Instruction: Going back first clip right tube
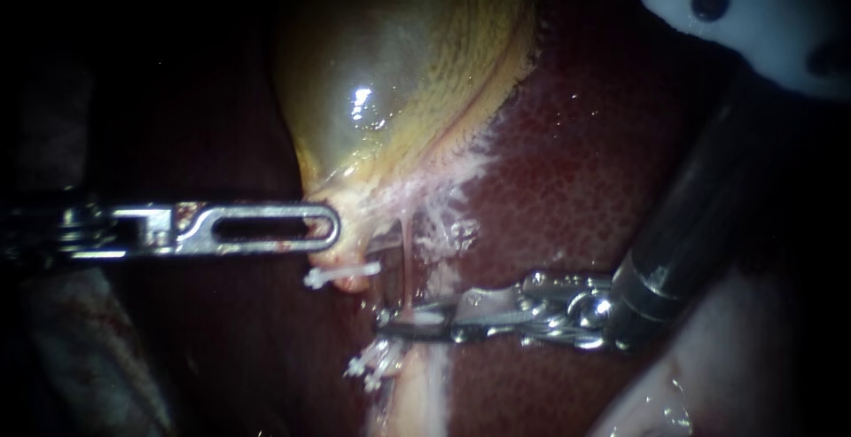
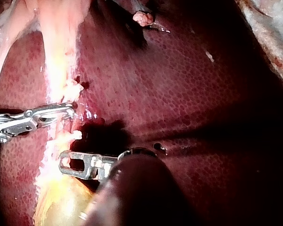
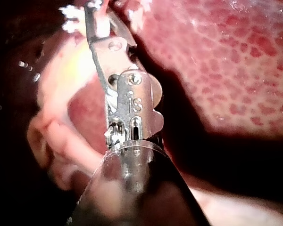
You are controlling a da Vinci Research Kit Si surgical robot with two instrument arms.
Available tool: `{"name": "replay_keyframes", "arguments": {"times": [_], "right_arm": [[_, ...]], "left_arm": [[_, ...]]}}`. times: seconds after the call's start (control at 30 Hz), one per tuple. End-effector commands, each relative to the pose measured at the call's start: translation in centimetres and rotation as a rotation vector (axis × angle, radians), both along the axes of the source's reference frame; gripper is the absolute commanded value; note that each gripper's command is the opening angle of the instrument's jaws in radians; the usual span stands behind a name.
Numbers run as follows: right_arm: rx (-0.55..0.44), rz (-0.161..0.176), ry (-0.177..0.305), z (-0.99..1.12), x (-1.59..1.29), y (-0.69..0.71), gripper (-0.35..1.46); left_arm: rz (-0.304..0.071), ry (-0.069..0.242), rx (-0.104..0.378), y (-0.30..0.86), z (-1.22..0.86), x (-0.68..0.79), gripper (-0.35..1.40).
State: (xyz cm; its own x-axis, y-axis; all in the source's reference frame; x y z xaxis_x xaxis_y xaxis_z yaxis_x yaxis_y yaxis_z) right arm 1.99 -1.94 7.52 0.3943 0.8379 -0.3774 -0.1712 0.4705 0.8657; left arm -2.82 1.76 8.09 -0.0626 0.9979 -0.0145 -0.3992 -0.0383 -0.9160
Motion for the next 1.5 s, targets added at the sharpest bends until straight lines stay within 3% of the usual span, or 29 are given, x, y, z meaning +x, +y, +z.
{"name": "replay_keyframes", "arguments": {"times": [0.03, 0.77, 1.1, 1.5], "right_arm": [[0.000, 0.000, -0.001, 0.00, 0.00, 0.00, -0.35], [0.009, -0.008, 0.005, -0.01, 0.01, -0.01, -0.35], [-0.042, -0.018, 0.038, -0.09, 0.01, 0.02, 0.06], [-0.144, -0.044, 0.081, -0.11, 0.02, 0.05, 0.35]], "left_arm": [[0.000, 0.000, 0.000, 0.00, 0.00, 0.00, -0.35], [0.000, 0.000, 0.000, 0.00, 0.00, 0.00, -0.35], [0.000, 0.000, 0.000, 0.00, 0.00, 0.00, -0.35], [0.000, 0.000, 0.000, 0.00, 0.00, 0.00, -0.35]]}}
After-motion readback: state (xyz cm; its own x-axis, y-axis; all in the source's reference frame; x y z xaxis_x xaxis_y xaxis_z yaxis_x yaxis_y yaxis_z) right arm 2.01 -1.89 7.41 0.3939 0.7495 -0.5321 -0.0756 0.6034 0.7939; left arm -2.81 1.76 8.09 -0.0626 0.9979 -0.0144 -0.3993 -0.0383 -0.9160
